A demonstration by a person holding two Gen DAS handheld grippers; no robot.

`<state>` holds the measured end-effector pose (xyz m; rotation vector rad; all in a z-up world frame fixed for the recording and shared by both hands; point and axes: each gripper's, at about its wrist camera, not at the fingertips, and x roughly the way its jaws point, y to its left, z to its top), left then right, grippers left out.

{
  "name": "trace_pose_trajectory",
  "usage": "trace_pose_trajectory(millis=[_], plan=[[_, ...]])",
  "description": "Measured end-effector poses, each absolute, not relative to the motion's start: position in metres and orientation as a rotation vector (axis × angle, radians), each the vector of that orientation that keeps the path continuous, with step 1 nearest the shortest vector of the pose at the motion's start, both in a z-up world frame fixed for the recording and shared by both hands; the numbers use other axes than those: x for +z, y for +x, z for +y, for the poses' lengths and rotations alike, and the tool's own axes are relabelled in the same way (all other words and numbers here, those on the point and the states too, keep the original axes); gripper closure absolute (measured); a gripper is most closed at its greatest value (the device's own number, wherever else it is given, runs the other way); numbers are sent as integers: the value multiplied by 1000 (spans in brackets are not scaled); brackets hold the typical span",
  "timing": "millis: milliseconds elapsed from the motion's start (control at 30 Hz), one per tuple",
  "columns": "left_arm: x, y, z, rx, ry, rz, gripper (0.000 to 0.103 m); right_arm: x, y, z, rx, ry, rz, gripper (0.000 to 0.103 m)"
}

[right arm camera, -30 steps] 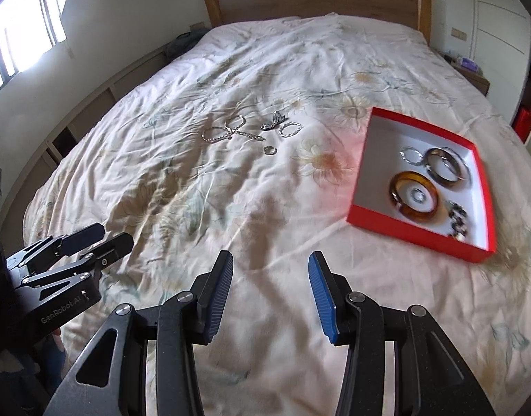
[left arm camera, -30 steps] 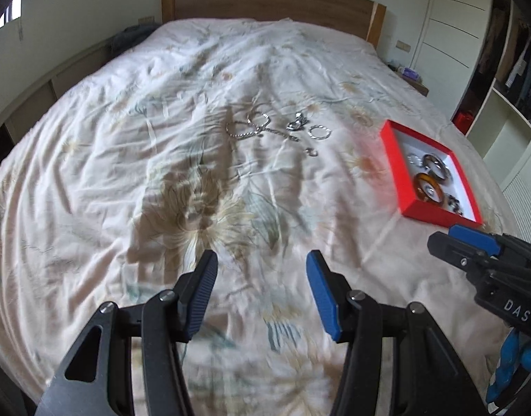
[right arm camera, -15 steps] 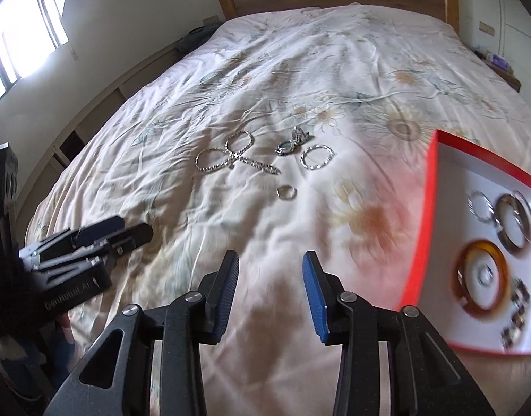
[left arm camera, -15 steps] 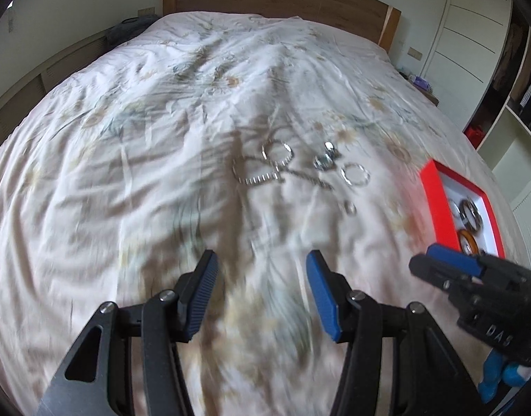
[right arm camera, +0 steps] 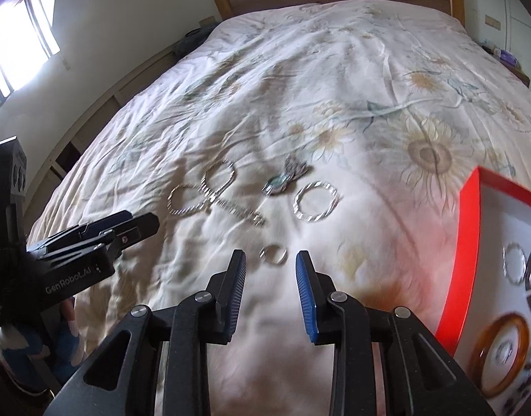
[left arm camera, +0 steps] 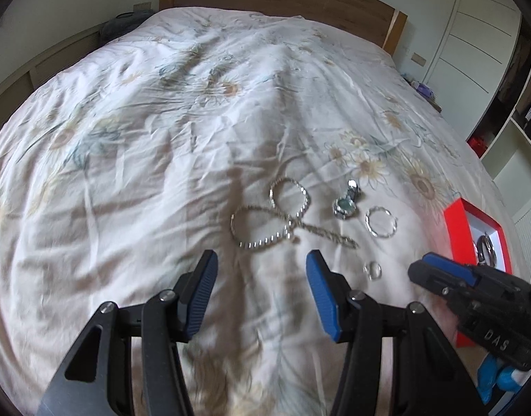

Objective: Organize jewelry
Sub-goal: 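Move the right tool to the small silver ring and close on it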

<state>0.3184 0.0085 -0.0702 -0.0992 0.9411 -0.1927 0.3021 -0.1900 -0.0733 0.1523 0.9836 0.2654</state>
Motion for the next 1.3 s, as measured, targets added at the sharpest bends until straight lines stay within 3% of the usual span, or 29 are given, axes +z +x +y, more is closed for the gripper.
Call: trace_pose_trajectory(millis=[967, 1133, 1300], plan=[[-117, 366, 14, -202, -114, 1005, 53, -117, 324, -167, 354, 75, 1099, 73], [-124, 368, 20, -199, -123, 1009, 74, -120, 327, -163, 348, 60, 1111, 73], [-123, 368, 28, -226, -175, 1008, 76, -123, 330, -163, 347, 71, 1112, 73]])
